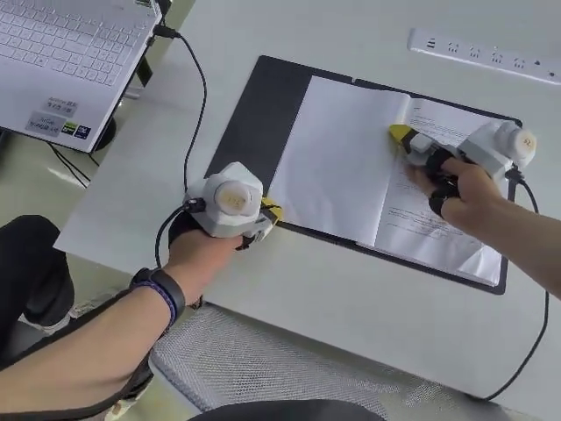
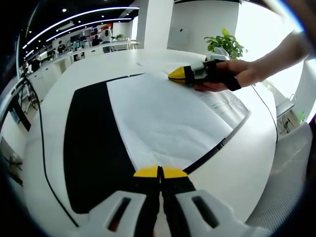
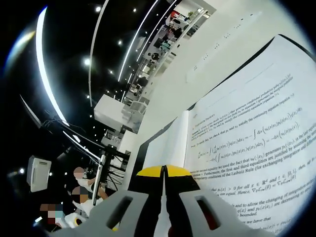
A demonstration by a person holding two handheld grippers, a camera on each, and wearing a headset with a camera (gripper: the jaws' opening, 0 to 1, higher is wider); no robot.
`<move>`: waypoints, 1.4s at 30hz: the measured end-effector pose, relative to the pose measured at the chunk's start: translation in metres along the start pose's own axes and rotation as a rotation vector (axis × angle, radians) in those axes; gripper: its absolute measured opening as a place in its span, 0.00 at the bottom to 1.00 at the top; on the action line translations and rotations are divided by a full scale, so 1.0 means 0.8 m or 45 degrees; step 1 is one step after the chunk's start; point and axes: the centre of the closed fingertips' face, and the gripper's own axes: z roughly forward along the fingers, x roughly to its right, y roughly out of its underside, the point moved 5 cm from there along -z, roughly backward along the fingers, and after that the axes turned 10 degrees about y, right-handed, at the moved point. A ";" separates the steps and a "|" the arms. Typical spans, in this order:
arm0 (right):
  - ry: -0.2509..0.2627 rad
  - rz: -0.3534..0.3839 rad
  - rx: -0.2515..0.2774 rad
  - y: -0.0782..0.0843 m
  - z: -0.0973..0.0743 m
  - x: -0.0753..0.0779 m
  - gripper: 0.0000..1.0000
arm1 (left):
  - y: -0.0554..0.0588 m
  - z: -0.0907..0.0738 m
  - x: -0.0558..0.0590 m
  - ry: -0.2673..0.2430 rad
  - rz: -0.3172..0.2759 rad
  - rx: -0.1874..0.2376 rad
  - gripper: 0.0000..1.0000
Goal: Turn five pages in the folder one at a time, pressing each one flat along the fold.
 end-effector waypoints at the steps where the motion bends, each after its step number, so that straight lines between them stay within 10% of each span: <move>1: -0.002 -0.003 -0.005 0.003 -0.002 -0.001 0.00 | 0.000 0.000 0.000 0.000 -0.001 0.001 0.00; 42: -0.125 -0.135 -0.249 0.158 -0.123 -0.048 0.00 | 0.010 0.013 -0.015 0.016 -0.040 0.029 0.00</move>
